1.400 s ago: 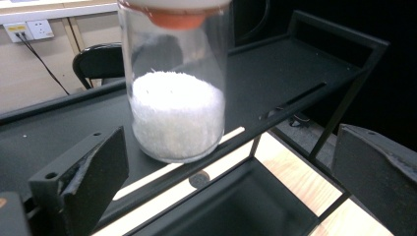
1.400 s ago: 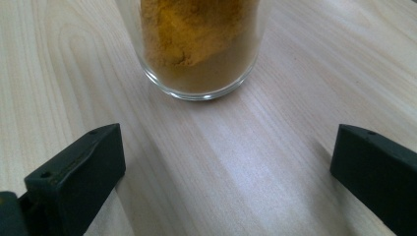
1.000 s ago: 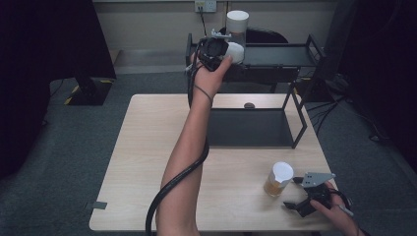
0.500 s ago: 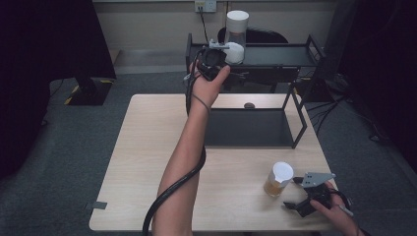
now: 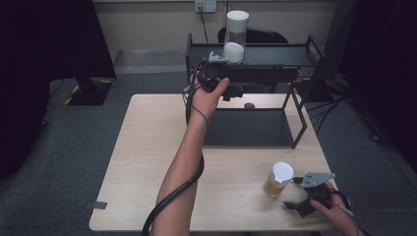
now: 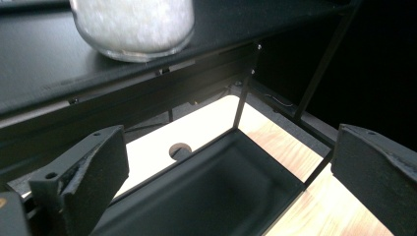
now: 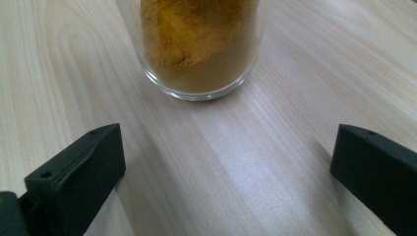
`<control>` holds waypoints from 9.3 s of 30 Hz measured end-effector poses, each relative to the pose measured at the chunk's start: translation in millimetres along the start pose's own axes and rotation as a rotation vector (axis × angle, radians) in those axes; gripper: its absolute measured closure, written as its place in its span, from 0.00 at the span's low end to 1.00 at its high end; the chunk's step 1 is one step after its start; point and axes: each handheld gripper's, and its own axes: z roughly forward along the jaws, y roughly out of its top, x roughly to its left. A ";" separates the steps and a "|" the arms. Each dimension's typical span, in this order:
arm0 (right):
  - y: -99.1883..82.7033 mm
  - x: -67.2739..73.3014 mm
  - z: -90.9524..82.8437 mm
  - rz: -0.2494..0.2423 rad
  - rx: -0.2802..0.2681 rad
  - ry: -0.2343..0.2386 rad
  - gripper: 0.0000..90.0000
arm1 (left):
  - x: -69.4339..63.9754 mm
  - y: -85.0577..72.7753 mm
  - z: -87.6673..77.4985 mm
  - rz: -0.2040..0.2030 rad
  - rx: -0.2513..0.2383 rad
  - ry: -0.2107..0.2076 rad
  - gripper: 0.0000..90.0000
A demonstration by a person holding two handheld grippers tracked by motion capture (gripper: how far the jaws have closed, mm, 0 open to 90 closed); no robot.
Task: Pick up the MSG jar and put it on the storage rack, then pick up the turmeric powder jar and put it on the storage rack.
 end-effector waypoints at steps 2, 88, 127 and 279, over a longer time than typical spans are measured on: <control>0.0 0.0 0.0 0.000 0.000 0.000 0.00 | 1.0 -4.1 1.2 -0.003 0.003 -0.003 0.00; -0.1 0.1 0.0 0.000 0.000 0.000 0.00 | 7.8 -172.8 42.7 -0.024 0.169 -0.083 0.01; -0.1 0.1 0.0 0.000 0.000 0.000 0.00 | -16.0 -233.6 17.9 0.064 0.346 0.073 0.02; 101.7 -52.8 26.8 0.145 -0.204 -0.036 0.34 | -16.6 -238.7 13.8 0.067 0.335 0.073 0.00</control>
